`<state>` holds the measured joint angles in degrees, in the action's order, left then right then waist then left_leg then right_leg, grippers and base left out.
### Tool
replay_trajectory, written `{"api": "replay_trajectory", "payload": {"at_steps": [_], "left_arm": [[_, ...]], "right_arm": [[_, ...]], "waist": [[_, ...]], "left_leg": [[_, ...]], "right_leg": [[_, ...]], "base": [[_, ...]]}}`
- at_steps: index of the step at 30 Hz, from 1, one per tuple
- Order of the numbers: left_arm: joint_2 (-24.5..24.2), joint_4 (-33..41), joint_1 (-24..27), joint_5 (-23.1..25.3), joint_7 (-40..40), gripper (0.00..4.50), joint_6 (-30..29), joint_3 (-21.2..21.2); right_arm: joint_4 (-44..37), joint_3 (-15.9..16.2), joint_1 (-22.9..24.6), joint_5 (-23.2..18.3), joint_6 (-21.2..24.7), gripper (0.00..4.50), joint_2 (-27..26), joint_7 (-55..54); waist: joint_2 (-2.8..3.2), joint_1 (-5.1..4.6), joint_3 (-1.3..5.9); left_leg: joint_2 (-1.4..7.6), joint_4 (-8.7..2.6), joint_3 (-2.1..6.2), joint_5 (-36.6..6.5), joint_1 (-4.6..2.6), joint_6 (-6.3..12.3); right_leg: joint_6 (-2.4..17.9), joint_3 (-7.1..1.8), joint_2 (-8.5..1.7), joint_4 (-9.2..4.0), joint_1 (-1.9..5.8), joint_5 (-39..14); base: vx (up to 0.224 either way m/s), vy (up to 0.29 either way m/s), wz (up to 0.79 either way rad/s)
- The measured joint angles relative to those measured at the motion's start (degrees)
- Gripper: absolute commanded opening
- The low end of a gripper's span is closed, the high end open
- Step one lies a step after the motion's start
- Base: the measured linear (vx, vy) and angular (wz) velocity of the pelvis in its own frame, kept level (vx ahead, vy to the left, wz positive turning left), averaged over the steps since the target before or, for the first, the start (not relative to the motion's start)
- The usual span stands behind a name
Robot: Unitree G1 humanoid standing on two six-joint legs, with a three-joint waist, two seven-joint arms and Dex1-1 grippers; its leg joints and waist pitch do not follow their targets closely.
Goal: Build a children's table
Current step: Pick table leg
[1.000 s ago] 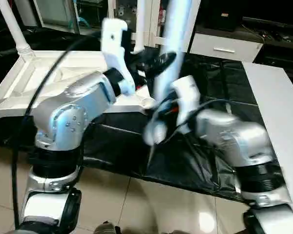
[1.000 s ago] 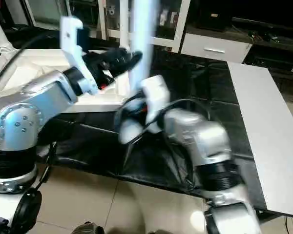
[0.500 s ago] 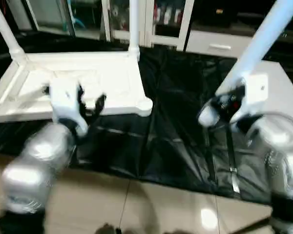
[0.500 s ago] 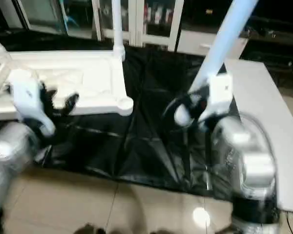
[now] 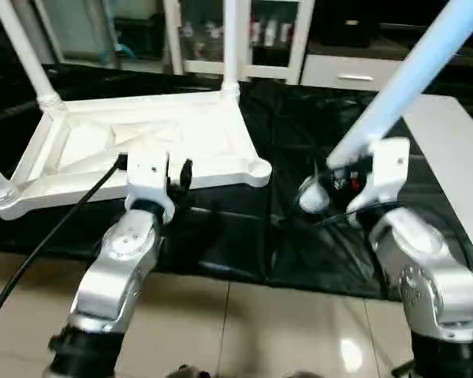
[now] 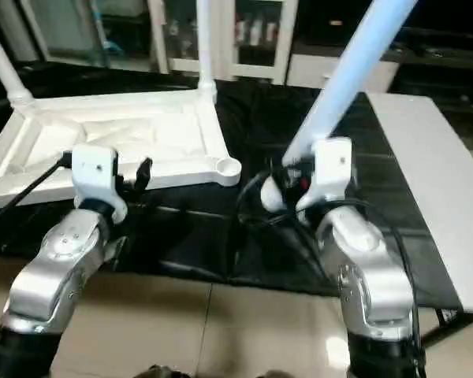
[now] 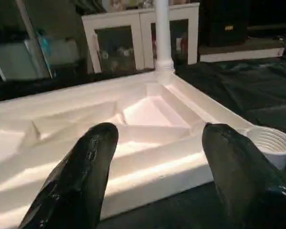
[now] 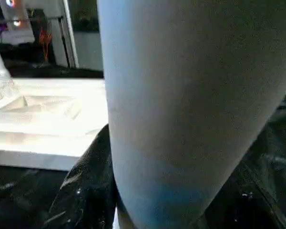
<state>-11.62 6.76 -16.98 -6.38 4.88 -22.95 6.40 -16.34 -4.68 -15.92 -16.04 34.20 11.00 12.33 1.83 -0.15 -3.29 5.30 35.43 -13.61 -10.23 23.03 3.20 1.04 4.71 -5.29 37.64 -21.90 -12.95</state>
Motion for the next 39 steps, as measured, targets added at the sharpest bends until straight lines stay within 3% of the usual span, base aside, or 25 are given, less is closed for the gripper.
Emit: {"api": "replay_trajectory", "payload": {"at_steps": [1, 3, 4, 5, 6, 7, 8, 9, 10, 12, 15, 19, 22, 25, 28, 30, 31, 32, 33, 34, 35, 36, 37, 38, 39], "left_arm": [[0.12, -0.48, -0.35, 0.33, 0.01, 3.3, 0.31, 0.15], [-0.26, -0.75, -0.61, 1.34, 0.42, 3.3, 0.3, -0.31], [-0.46, -0.76, -1.03, 1.92, 0.85, 3.3, -0.23, -1.08], [-0.48, -0.82, -1.69, 2.31, 1.05, 3.3, -0.71, -1.41], [-0.4, -0.65, -2.23, 2.33, 1.0, 3.3, -0.94, -1.53], [-0.56, -0.15, -2.57, 2.11, 0.75, 3.3, -1.01, -2.0], [-0.21, 0.2, -2.48, 1.51, 0.48, 3.3, -1.05, -2.91], [-0.13, 0.23, -1.75, 1.06, 0.37, 3.3, -1.07, -3.5], [0.23, 0.27, -1.63, 0.38, 0.21, 3.3, -1.09, -3.86], [0.88, 0.6, -1.65, -0.53, -0.61, 3.3, -0.9, -3.89], [1.12, 1.14, -0.7, -1.27, -1.2, 3.3, -0.91, -4.31], [3.21, 3.14, 1.61, -1.28, -1.67, 3.3, -0.99, -3.37], [3.3, 3.73, 2.23, -1.29, -1.56, 3.3, -0.99, -3.97], [3.11, 3.71, 3.16, -1.24, -1.49, 3.3, -1.06, -4.7], [3.55, 4.21, 3.25, -1.11, -1.52, 3.3, -1.57, -4.73], [4.06, 5.11, 3.48, -0.86, -1.56, 3.3, -1.63, -3.8], [4.03, 5.45, 3.61, -0.75, -1.57, 3.3, -1.69, -3.82], [3.9, 5.47, 3.74, -0.71, -1.57, 3.3, -1.76, -4.03], [3.57, 5.46, 3.97, -0.7, -1.58, 3.3, -1.89, -4.43], [2.96, 5.45, 4.74, -0.63, -1.59, 3.3, -1.99, -5.44], [2.42, 5.21, 5.13, -0.5, -1.58, 3.3, -2.13, -6.26], [2.24, 5.24, 5.15, -0.39, -1.59, 3.3, -2.15, -6.78], [2.24, 5.29, 4.97, -0.21, -1.6, 3.3, -2.15, -6.84], [2.32, 5.35, 4.67, -0.14, -1.63, 3.3, -2.14, -6.73], [2.33, 5.38, 4.18, -0.12, -1.68, 3.3, -2.12, -6.62]], "right_arm": [[1.29, -0.11, -0.15, 0.15, -0.1, 1.83, 0.02, -0.11], [2.33, 0.06, -0.23, 0.18, -0.08, 1.83, -0.45, -0.23], [2.49, 0.19, -0.1, 0.18, -0.08, 1.83, -0.85, -0.07], [2.49, 0.13, 0.07, 0.19, -0.08, 1.83, -0.73, 0.06], [2.56, -0.06, 0.28, 0.21, -0.1, 1.83, -0.66, 0.14], [2.59, 0.08, 0.16, 0.18, -0.16, 1.83, -0.66, 0.37], [2.84, 0.36, -0.31, 0.16, -0.24, 1.83, -0.43, 0.5], [2.95, 0.79, -0.1, 0.12, -0.24, 1.83, -0.54, 0.62], [2.92, 0.55, 0.76, 0.08, -0.32, 1.83, -0.58, 0.56], [3.0, -0.04, 1.94, 0.08, 0.21, 1.83, -0.43, 0.27], [2.92, 0.15, 2.12, 0.06, 0.91, 1.83, -0.52, 0.16], [2.86, 0.03, 2.17, 0.1, 1.19, 1.83, 0.54, 0.47], [2.87, 0.42, 2.08, 0.11, 1.21, 1.83, 0.83, 1.0], [2.99, 0.89, 1.5, 0.16, 1.21, 1.83, 0.87, 1.86], [3.34, 0.78, 0.11, 0.19, 1.03, 1.83, 1.54, 2.59], [3.92, 0.53, -0.29, 0.2, 0.68, 1.83, 2.45, 2.7], [4.34, 0.4, -0.54, 0.21, 0.57, 1.83, 2.61, 2.71], [4.68, 0.49, -0.6, 0.22, 0.48, 1.83, 2.52, 2.79], [5.33, 0.97, -0.94, 0.22, 0.4, 1.83, 2.27, 3.01], [6.11, 2.56, -2.27, 0.2, 0.39, 1.83, 1.19, 3.42], [5.92, 3.42, -2.4, 0.11, 0.11, 1.83, 0.9, 4.05], [5.89, 3.76, -2.31, 0.14, 0.02, 1.83, 0.9, 4.51], [5.9, 3.77, -2.21, 0.2, -0.01, 1.83, 1.08, 4.71], [5.9, 3.65, -2.15, 0.21, -0.07, 1.83, 1.35, 4.83], [5.92, 3.41, -2.1, 0.2, -0.14, 1.83, 1.71, 4.88]], "waist": [[0.1, -0.05, -0.07], [0.86, -0.66, -0.45], [1.43, -0.96, -0.57], [1.45, -0.81, -0.57], [1.01, -0.24, -0.26], [-0.69, 0.4, 0.82], [-0.66, 1.25, 0.84], [0.09, 2.11, 0.97], [1.25, 2.41, 0.74], [1.62, 1.76, 0.37], [1.31, 0.84, 0.17], [0.24, 0.18, -0.66], [0.29, -1.15, -0.75], [-0.14, -2.98, -0.7], [-0.87, -4.0, -0.31], [-0.68, -3.2, -0.1], [-0.46, -2.47, 0.07], [-0.37, -2.01, 0.32], [-0.44, -2.11, 0.59], [-0.78, -2.39, 0.79], [-0.79, -2.44, 0.8], [-0.96, -2.32, 0.9], [-1.56, -2.4, 1.15], [-2.57, -2.58, 1.3], [-4.34, -2.44, 1.21]], "left_leg": [[-0.04, -0.03, 0.07, -0.03, 0.02, -0.5], [0.05, 0.46, 1.81, -0.09, 0.08, -0.71], [0.42, 0.18, 2.49, -0.08, 0.47, -0.74], [0.56, -0.21, 2.3, 0.03, 0.9, -0.91], [0.54, -1.19, 1.52, 0.41, 1.1, -1.52], [-0.29, -2.27, 0.31, 0.8, 1.65, -3.42], [-0.71, 1.02, 1.92, -0.77, 2.79, -7.5], [-0.78, 4.49, 6.05, -1.12, 2.79, -7.6], [-0.4, 6.37, 9.63, -3.08, 1.82, -6.14], [1.01, 4.89, 8.95, -3.18, 1.44, -5.52], [1.32, 3.65, 8.47, -2.89, 0.89, -5.26], [2.17, 1.46, 6.47, -3.16, -2.17, -4.95], [3.0, 1.01, 6.71, -3.16, -3.0, -4.96], [2.66, 0.74, 7.01, -3.17, -4.04, -4.95], [2.19, 0.08, 6.5, -3.3, -3.98, -4.76], [2.4, 0.77, 6.43, -3.86, -3.45, -3.21], [2.52, 1.16, 6.57, -4.2, -2.77, -2.81], [2.51, 1.15, 6.73, -4.52, -2.52, -3.27], [2.28, 0.94, 6.93, -4.82, -3.04, -3.49], [1.45, 0.81, 7.51, -5.29, -3.4, -3.21], [0.97, 0.79, 8.31, -5.73, -3.83, -3.02], [0.6, 0.72, 8.82, -6.18, -4.35, -2.96], [0.1, 0.6, 8.64, -6.76, -5.06, -3.24], [-0.71, 0.47, 8.23, -7.13, -5.64, -3.39], [-1.92, 0.72, 7.43, -7.83, -6.38, -3.5]], "right_leg": [[-0.5, -0.25, 0.07, -0.53, 0.03, -0.18], [-0.96, 0.47, 0.69, -1.35, 0.85, -0.47], [-1.16, 0.84, 1.42, -0.56, 1.7, -1.85], [-0.71, 1.46, 1.63, 1.6, 1.68, -2.3], [-0.21, 1.43, 1.48, 3.06, 2.13, -2.55], [-0.02, 0.58, 0.65, 2.42, 2.55, -4.98], [-1.68, 0.51, -0.17, 2.9, 1.19, -5.32], [-1.65, 0.86, -0.03, 3.25, 1.25, -5.01], [-1.46, 1.45, 0.29, 3.42, 1.27, -4.7], [-1.04, 1.54, 0.73, 2.78, 0.94, -3.74], [-0.74, 1.17, 1.21, 1.37, 1.37, -2.41], [-1.26, 1.51, 0.93, -0.93, 3.83, -2.72], [-1.39, 2.87, 1.16, -2.96, 5.71, -2.8], [-1.37, 2.1, 1.53, -3.56, 6.25, -2.81], [-1.71, 1.54, 1.18, -4.12, 6.84, -2.19], [-2.14, 1.45, 1.4, -4.6, 6.92, -2.49], [-2.07, 1.34, 1.7, -4.74, 6.91, -2.73], [-2.17, 1.29, 1.86, -4.99, 6.9, -2.99], [-1.67, 1.2, 1.91, -4.36, 6.26, -3.39], [-0.98, 0.64, 1.69, -0.36, 4.18, -4.4], [-1.83, 0.19, 1.45, 3.49, 2.24, -4.91], [-3.08, -0.19, 1.57, 5.63, 0.11, -5.14], [-3.95, -1.2, 1.43, 5.44, -2.2, -4.65], [-3.76, -1.88, 0.62, 3.47, -3.47, -3.77], [-2.3, -3.3, -0.32, 0.15, -3.2, -0.22]], "base": [[-0.081, 0.07, 0.0], [-0.089, 0.063, -0.07], [-0.148, 0.027, 0.01], [-0.148, 0.027, 0.01], [-0.136, -0.041, 0.13], [0.074, -0.113, 0.0], [0.074, -0.113, 0.0], [0.211, -0.099, -0.36], [0.035, -0.019, -0.25], [-0.037, -0.005, -0.08], [-0.053, 0.002, -0.02], [0.0, 0.0, 0.0], [0.053, 0.028, -0.1], [0.078, 0.043, -0.14], [0.106, 0.015, -0.05], [0.141, 0.003, 0.01], [0.166, 0.012, 0.03], [0.166, 0.012, 0.03], [0.238, 0.001, 0.05], [0.248, -0.031, -0.04], [0.248, -0.031, -0.04], [0.163, -0.066, -0.11], [0.128, -0.062, -0.08], [0.128, -0.062, -0.08], [0.12, -0.074, 0.07]]}}
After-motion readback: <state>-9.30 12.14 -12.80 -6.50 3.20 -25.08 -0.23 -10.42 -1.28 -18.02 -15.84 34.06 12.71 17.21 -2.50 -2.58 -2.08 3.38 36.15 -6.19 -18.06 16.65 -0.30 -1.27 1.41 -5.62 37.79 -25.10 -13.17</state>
